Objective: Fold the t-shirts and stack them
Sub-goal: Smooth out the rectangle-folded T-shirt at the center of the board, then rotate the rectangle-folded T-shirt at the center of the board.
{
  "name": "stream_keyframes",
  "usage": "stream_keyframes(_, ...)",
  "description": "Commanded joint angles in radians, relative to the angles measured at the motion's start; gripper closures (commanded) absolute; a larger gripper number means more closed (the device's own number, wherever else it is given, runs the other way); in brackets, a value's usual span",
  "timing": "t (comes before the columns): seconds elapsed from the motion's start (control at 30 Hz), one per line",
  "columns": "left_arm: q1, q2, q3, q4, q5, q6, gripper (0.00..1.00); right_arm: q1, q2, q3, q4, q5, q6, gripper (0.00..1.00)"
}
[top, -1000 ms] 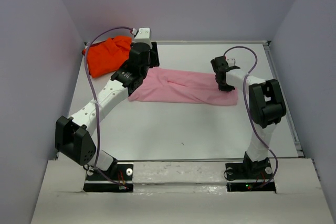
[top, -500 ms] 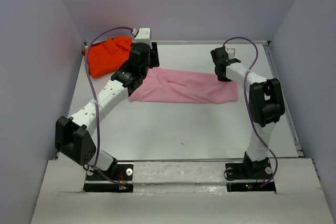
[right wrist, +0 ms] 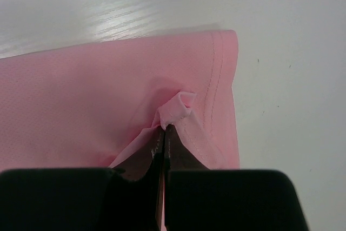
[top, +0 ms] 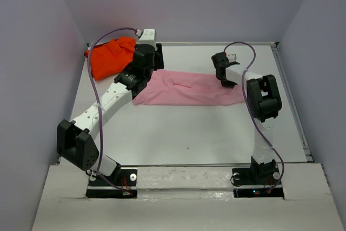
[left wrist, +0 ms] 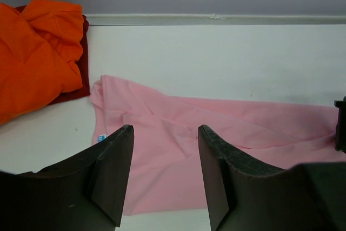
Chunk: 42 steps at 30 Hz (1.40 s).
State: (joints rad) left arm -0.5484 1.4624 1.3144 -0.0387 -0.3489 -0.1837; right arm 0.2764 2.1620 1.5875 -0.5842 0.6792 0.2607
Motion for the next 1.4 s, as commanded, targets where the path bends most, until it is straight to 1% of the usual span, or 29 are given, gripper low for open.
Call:
stream_keyframes(0.0, -0.004, -0.034, -0.012, 0.033, -0.007, 0.016, 0.39, 0.004, 0.024, 0.035, -0.005, 0.014, 0.000, 1.00)
stream_keyframes(0.03, -0.004, -0.033, -0.014, 0.031, -0.007, 0.018, 0.39, 0.004, 0.021, 0.035, -0.005, 0.016, 0.000, 0.97)
stream_keyframes(0.07, -0.002, -0.033, -0.014, 0.033, -0.007, 0.018, 0.39, 0.004, 0.018, 0.034, -0.005, 0.019, -0.001, 0.91)
stream_keyframes(0.1, -0.002, -0.033, -0.014, 0.031, -0.007, 0.018, 0.39, 0.004, -0.003, 0.029, -0.005, 0.013, -0.005, 0.66)
stream_keyframes(0.13, -0.004, -0.034, -0.015, 0.033, -0.007, 0.016, 0.39, 0.004, -0.019, 0.025, -0.003, 0.008, -0.005, 0.56)
stream_keyframes(0.17, -0.004, -0.031, -0.014, 0.033, -0.006, 0.018, 0.39, 0.004, -0.039, 0.014, -0.005, -0.001, -0.005, 0.47)
stream_keyframes(0.2, -0.002, -0.031, -0.015, 0.031, -0.007, 0.018, 0.39, 0.004, -0.060, 0.009, -0.005, -0.004, -0.005, 0.41)
stream_keyframes(0.23, -0.004, -0.031, -0.015, 0.033, -0.009, 0.018, 0.39, 0.004, -0.108, 0.008, -0.005, -0.018, -0.008, 0.40)
stream_keyframes(0.37, -0.002, -0.028, -0.020, 0.033, -0.039, 0.006, 0.39, 0.004, -0.209, 0.023, -0.003, -0.058, -0.040, 0.39)
stream_keyframes(0.4, -0.002, -0.025, -0.023, 0.055, -0.044, 0.000, 0.39, 0.004, -0.221, 0.029, -0.003, -0.064, -0.047, 0.39)
stream_keyframes(0.5, -0.004, -0.005, -0.037, 0.057, -0.058, -0.042, 0.39, 0.014, -0.245, 0.034, -0.003, -0.096, -0.046, 0.39)
stream_keyframes(0.57, -0.008, 0.050, -0.037, 0.050, -0.062, -0.095, 0.40, 0.014, -0.238, 0.029, -0.003, -0.110, -0.040, 0.39)
stream_keyframes(0.6, -0.010, 0.071, -0.035, 0.042, -0.039, -0.115, 0.41, 0.014, -0.232, 0.028, -0.002, -0.116, -0.040, 0.39)
stream_keyframes(0.63, -0.012, 0.119, -0.034, 0.040, -0.029, -0.128, 0.41, 0.014, -0.216, 0.029, -0.002, -0.127, -0.035, 0.39)
stream_keyframes(0.73, -0.022, 0.197, -0.027, 0.040, -0.021, -0.163, 0.41, 0.014, -0.179, 0.017, 0.020, -0.158, -0.035, 0.39)
stream_keyframes(0.8, -0.022, 0.260, -0.012, 0.005, 0.005, -0.190, 0.41, 0.014, -0.159, 0.017, 0.033, -0.176, -0.029, 0.39)
stream_keyframes(0.83, -0.022, 0.283, 0.003, -0.038, 0.017, -0.201, 0.42, 0.014, -0.150, 0.012, 0.040, -0.184, -0.031, 0.39)
stream_keyframes(0.93, -0.021, 0.380, 0.095, -0.117, 0.028, -0.212, 0.43, 0.014, -0.125, 0.009, 0.063, -0.193, -0.034, 0.39)
stream_keyframes(1.03, -0.009, 0.404, 0.109, -0.098, 0.010, -0.212, 0.43, 0.014, -0.117, 0.006, 0.080, -0.211, -0.029, 0.38)
stream_keyframes(1.13, 0.033, 0.420, 0.108, -0.098, 0.019, -0.223, 0.41, 0.014, -0.105, 0.005, 0.093, -0.214, -0.029, 0.38)
stream_keyframes(1.23, 0.068, 0.426, 0.094, -0.086, 0.024, -0.220, 0.37, 0.014, -0.079, 0.005, 0.099, -0.224, -0.025, 0.38)
stream_keyframes(1.37, 0.087, 0.447, 0.108, -0.093, -0.004, -0.200, 0.31, 0.014, -0.045, 0.002, 0.106, -0.244, -0.015, 0.37)
